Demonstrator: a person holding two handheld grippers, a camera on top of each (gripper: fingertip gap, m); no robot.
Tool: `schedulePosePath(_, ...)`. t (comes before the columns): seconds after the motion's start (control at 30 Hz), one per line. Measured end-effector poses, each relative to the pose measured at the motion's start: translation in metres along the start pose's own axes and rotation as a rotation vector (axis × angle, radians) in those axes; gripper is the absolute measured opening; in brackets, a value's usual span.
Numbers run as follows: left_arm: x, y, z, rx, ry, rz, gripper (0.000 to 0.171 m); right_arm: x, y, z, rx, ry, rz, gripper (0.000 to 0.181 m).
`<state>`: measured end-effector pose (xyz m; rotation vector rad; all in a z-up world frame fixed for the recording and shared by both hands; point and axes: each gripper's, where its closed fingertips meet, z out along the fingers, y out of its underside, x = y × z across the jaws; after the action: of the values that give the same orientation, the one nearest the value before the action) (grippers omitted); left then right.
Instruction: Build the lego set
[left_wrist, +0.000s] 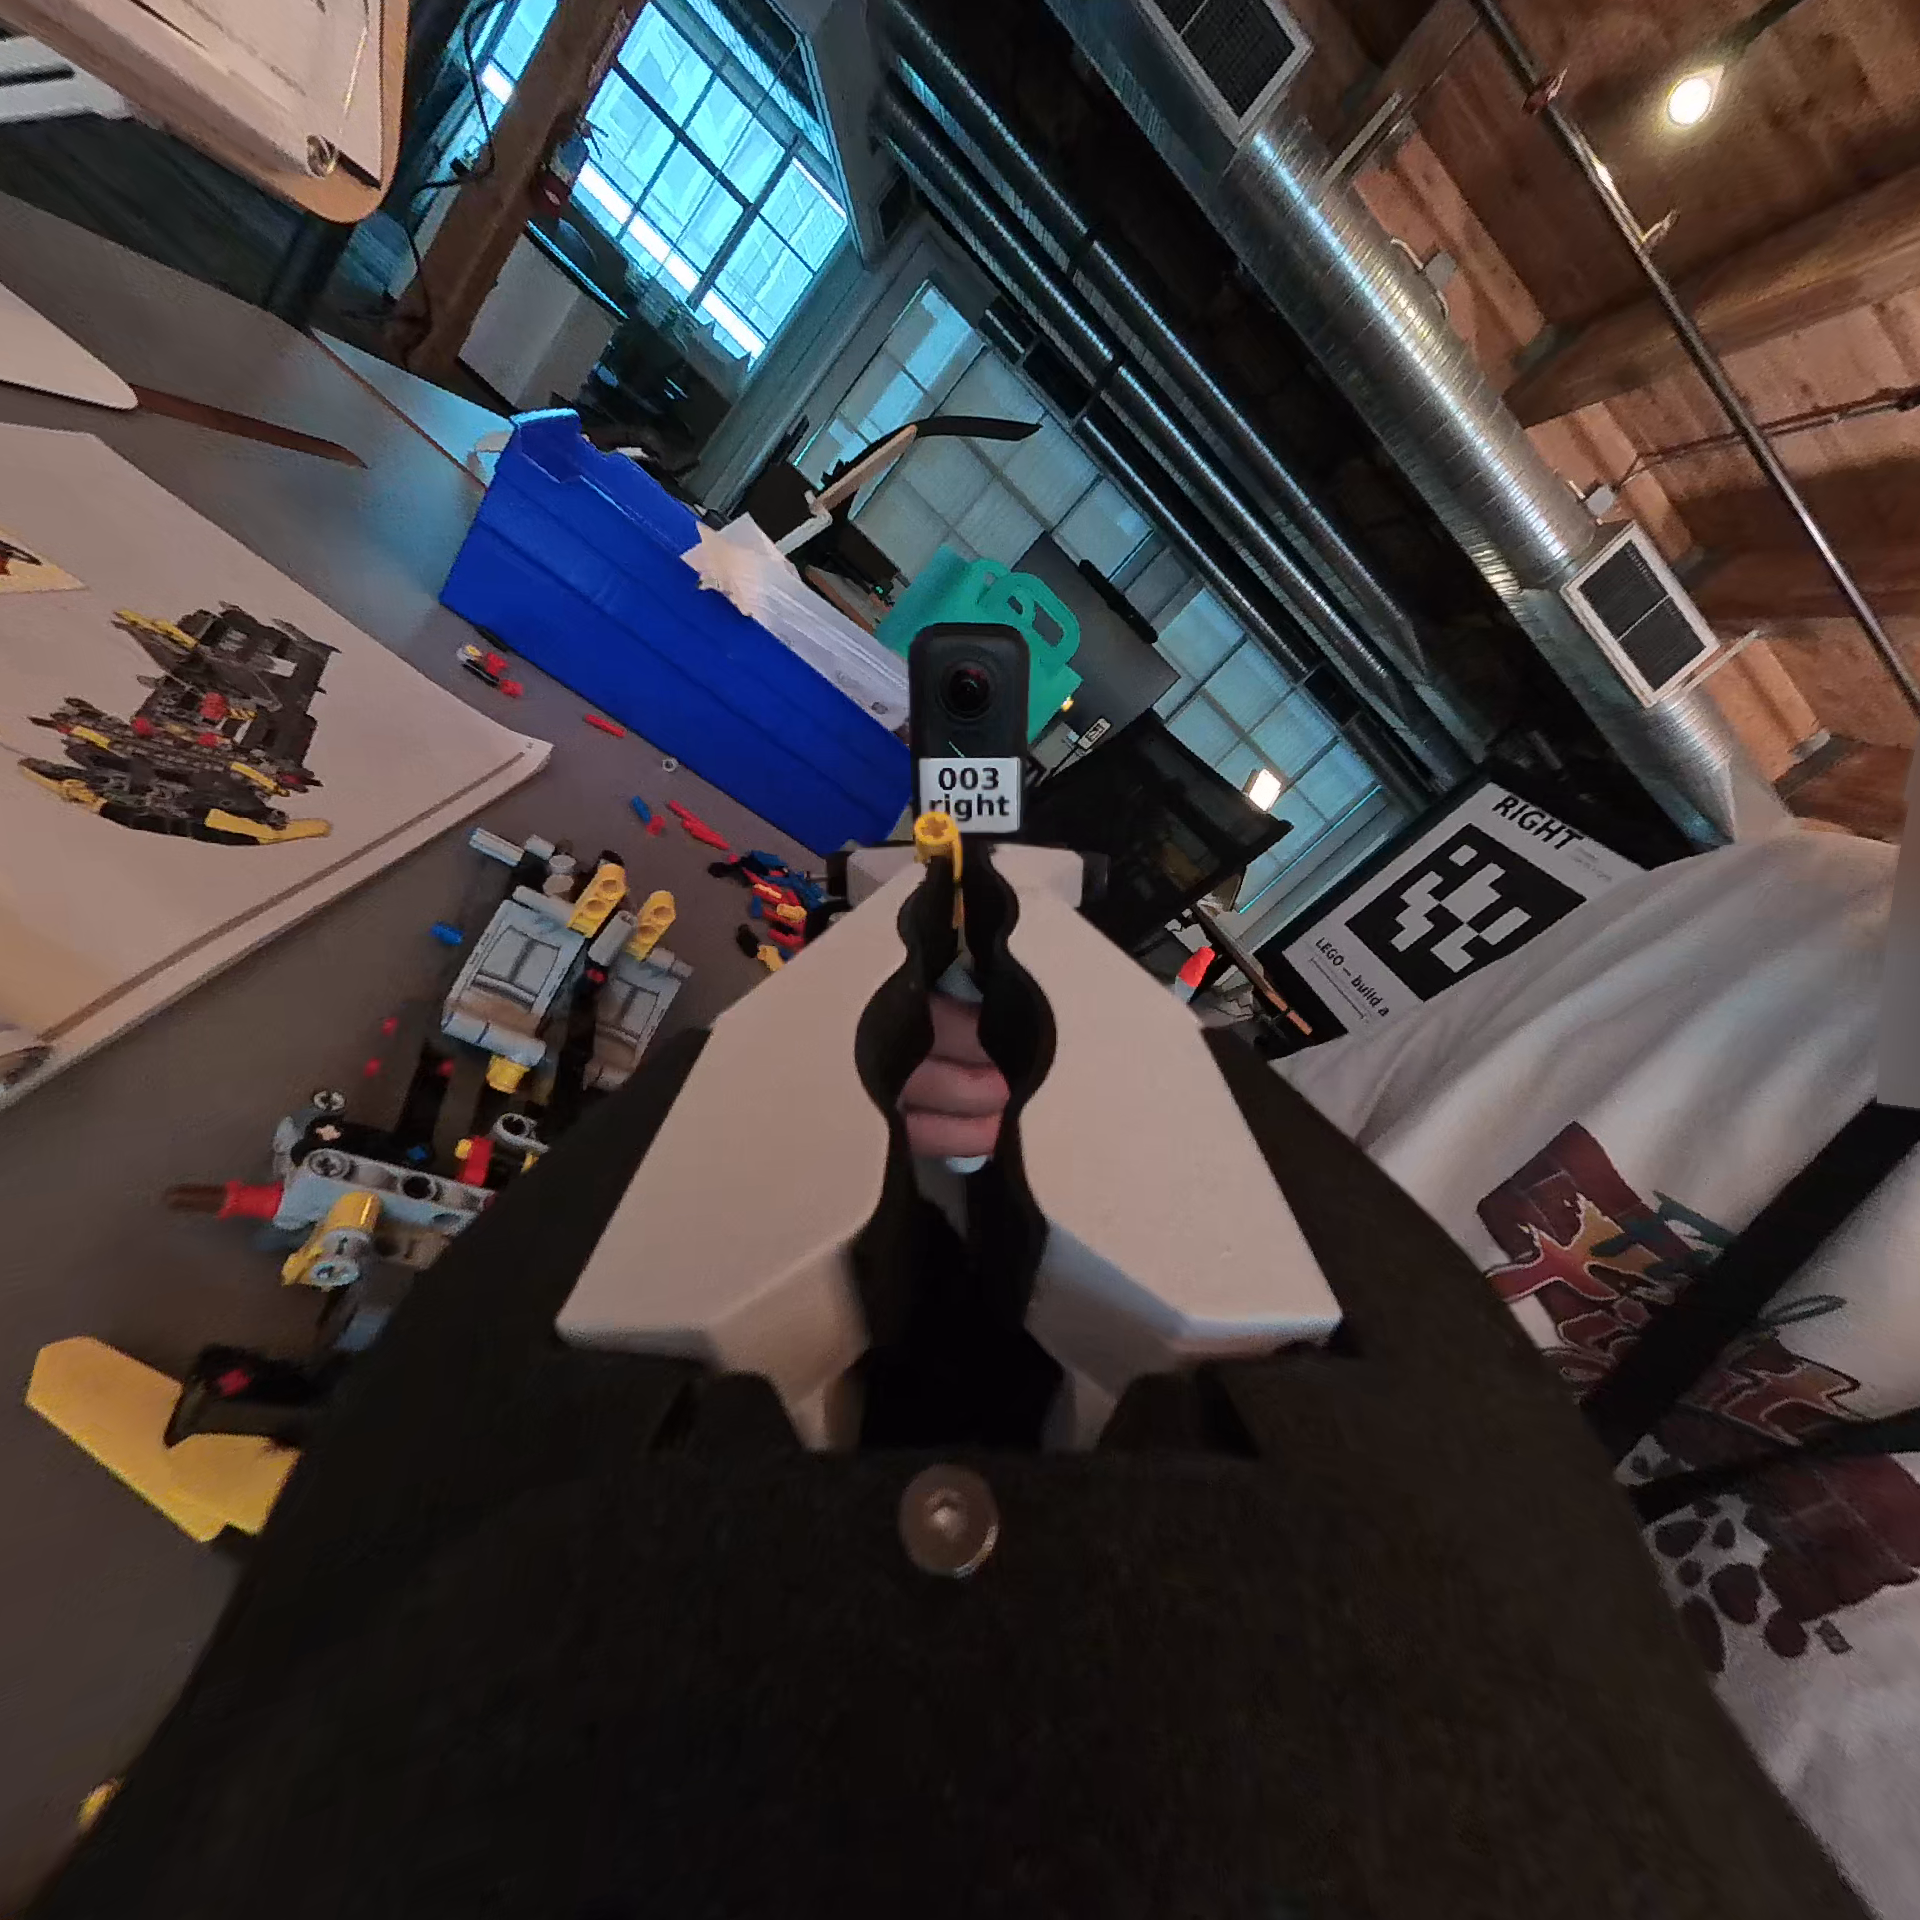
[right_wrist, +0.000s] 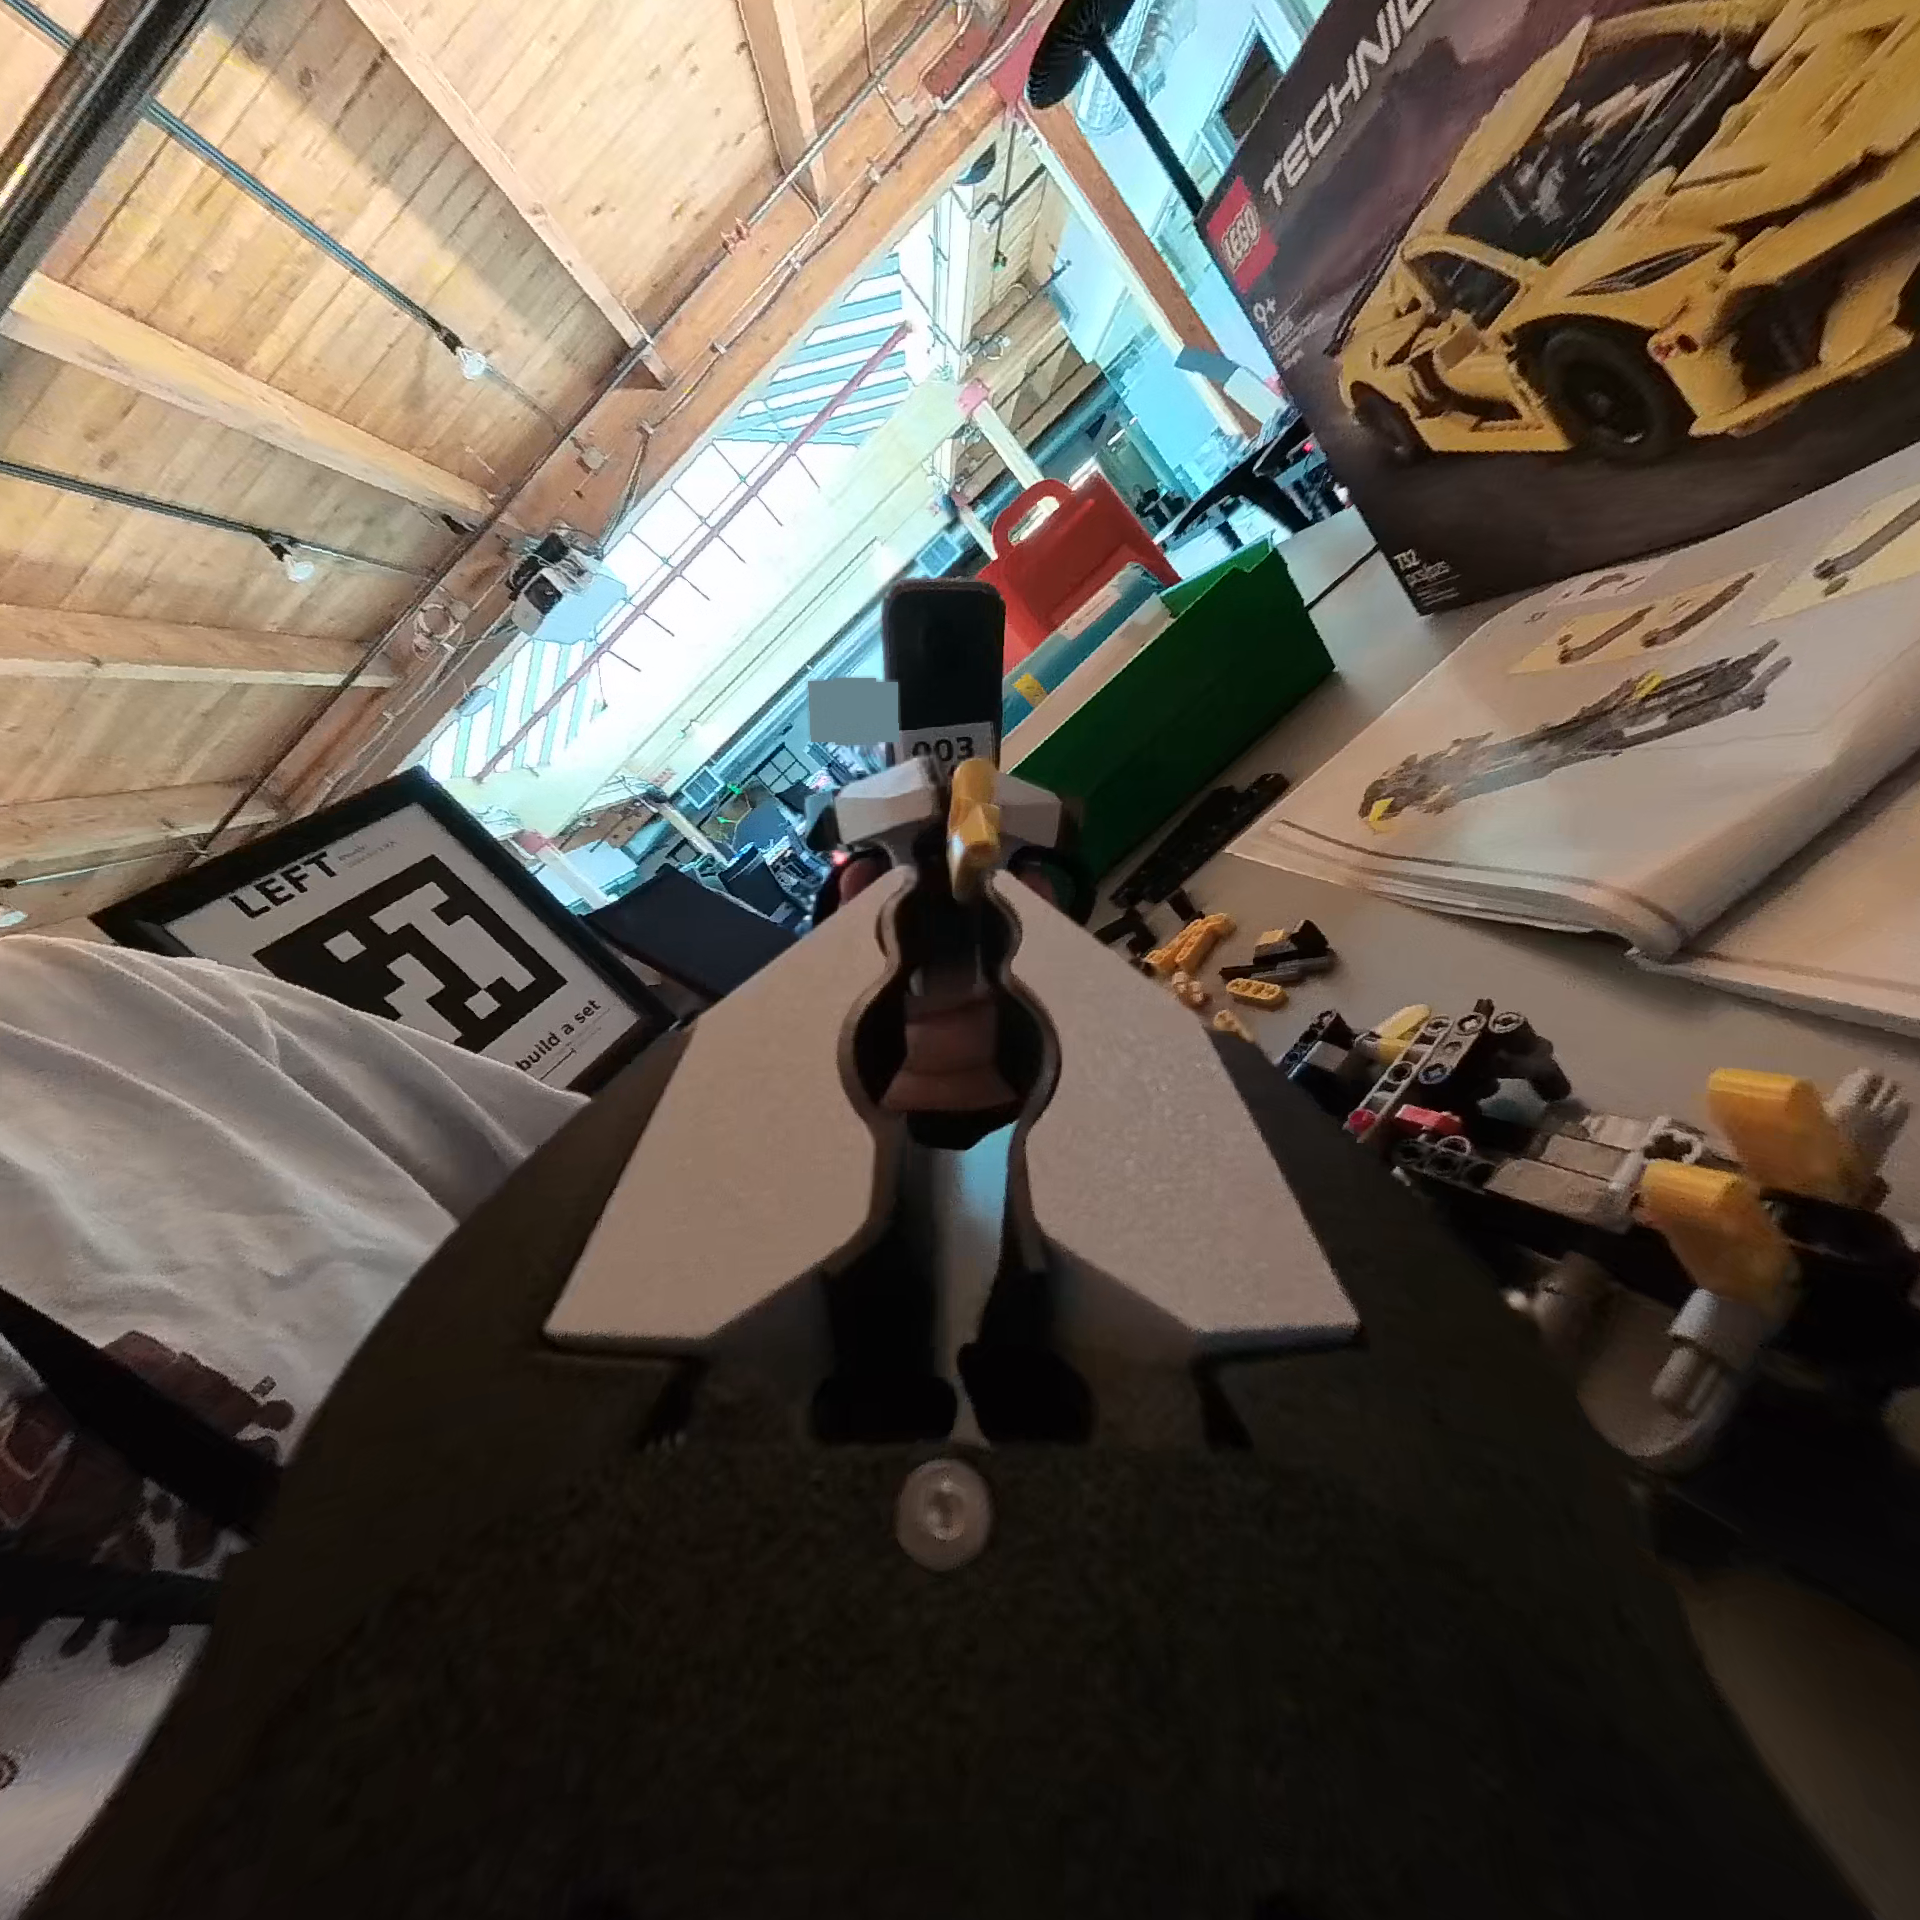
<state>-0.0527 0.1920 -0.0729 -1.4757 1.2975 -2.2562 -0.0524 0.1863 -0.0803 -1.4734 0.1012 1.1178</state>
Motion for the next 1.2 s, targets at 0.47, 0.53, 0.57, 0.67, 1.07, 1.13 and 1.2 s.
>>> schedulePosePath(0.47, -0.002, 0.008, 0.006, -0.051, -0.068, 0.131, 0.004, 0.003, 0.000, -0.002, 0.023, -0.063, 0.194, 0.000)
schedulePosePath(0.53, -0.002, 0.006, 0.007, -0.033, -0.067, 0.117, 0.004, 0.003, -0.002, -0.002, 0.033, -0.062, 0.188, 0.000)
schedulePosePath(0.57, -0.002, 0.007, 0.008, -0.031, -0.062, 0.108, 0.003, 0.003, -0.003, -0.002, 0.035, -0.052, 0.174, 0.000)
schedulePosePath(0.67, -0.003, 0.009, 0.011, -0.030, -0.066, 0.102, 0.003, 0.002, -0.002, -0.001, 0.030, -0.045, 0.140, 0.000)
schedulePosePath(1.07, -0.001, 0.011, 0.004, -0.086, -0.113, 0.297, 0.000, 0.001, -0.001, -0.002, 0.012, -0.020, 0.028, 0.010)
schedulePosePath(1.13, -0.006, 0.014, -0.002, -0.144, -0.203, 0.492, 0.000, 0.005, -0.006, -0.009, 0.014, 0.038, -0.068, 0.014)
schedulePosePath(1.2, -0.014, 0.024, -0.008, -0.240, -0.304, 0.735, 0.000, 0.013, -0.012, -0.017, 0.002, 0.127, -0.170, 0.016)
